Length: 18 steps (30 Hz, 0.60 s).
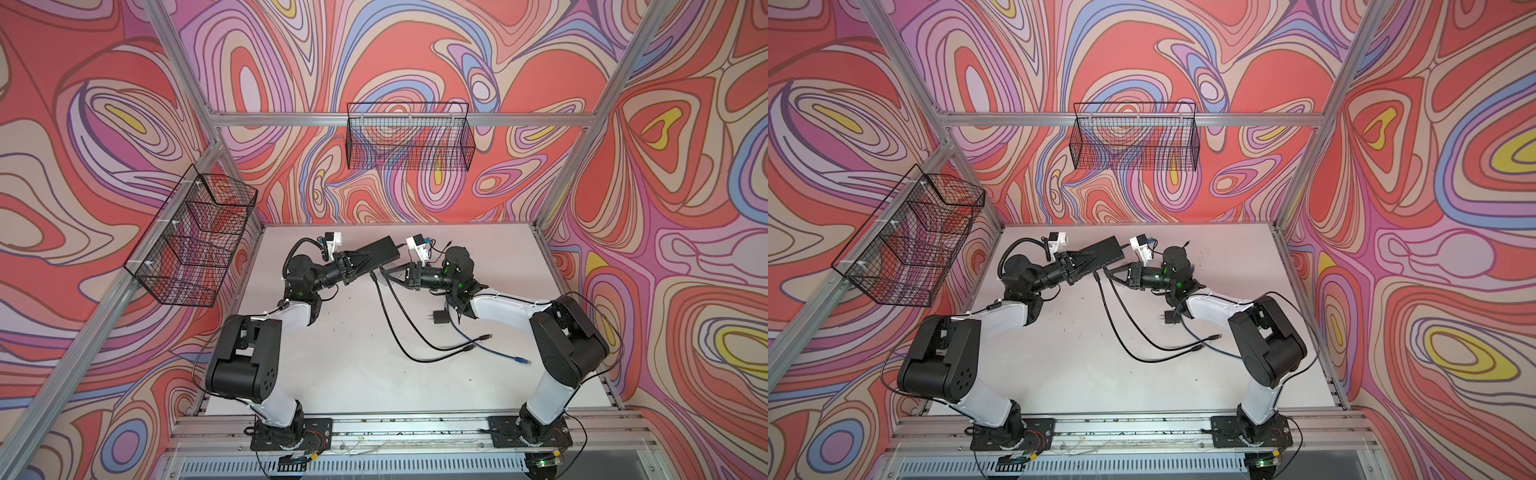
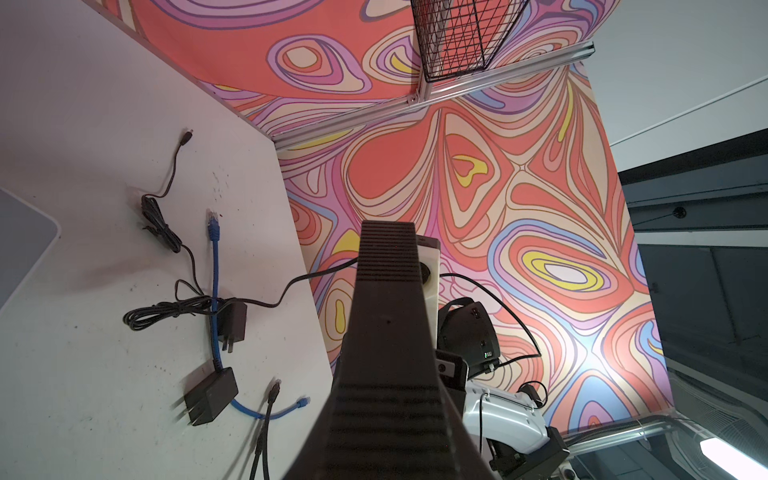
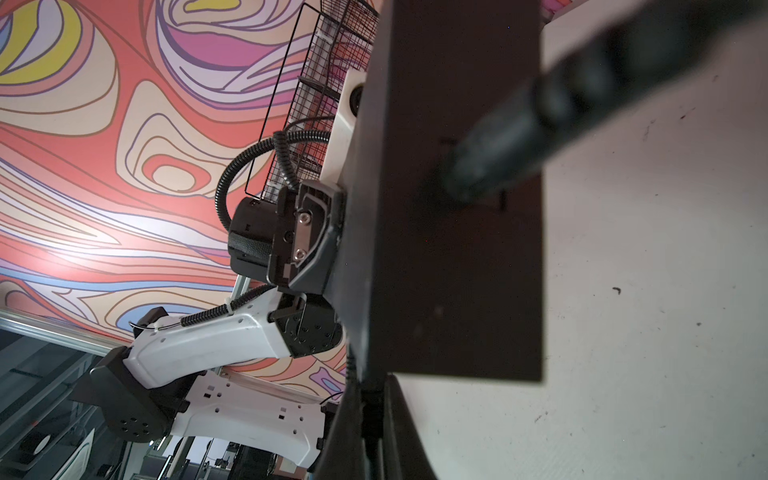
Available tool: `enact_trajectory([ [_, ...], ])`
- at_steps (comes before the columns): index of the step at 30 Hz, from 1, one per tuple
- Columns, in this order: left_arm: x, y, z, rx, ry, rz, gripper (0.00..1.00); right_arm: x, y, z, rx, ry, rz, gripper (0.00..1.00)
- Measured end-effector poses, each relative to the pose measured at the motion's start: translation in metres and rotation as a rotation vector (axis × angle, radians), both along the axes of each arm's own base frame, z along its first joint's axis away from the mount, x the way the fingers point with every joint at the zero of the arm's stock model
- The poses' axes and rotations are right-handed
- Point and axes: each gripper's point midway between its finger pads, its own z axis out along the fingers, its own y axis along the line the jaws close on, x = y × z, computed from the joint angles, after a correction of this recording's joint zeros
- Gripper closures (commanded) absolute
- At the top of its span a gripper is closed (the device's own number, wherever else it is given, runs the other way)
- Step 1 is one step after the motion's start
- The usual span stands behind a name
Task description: Insert the plug into the switch port
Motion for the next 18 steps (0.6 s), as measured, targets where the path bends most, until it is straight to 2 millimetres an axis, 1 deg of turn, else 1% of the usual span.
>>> enact_trajectory([
  [2, 0.001, 0.0024, 0.0011, 0.012, 0.002, 0.023, 0.98, 0.002, 0.0021, 0.0007, -0.004, -0.016, 0.006, 1.0],
  [7, -0.0026, 0.0053, 0.002, 0.059, 0.008, 0.05, 0.98, 0.0, 0.0051, 0.0016, -0.015, -0.04, 0.029, 1.0],
  [13, -0.0055, 0.0071, 0.0075, 0.133, -0.027, 0.065, 0.98, -0.0005, 0.0087, 0.004, -0.019, -0.049, 0.055, 1.0],
  [18, -0.0075, 0.007, 0.0021, 0.162, -0.025, 0.059, 0.98, -0.0016, 0.0092, -0.0001, -0.024, -0.041, 0.053, 1.0],
])
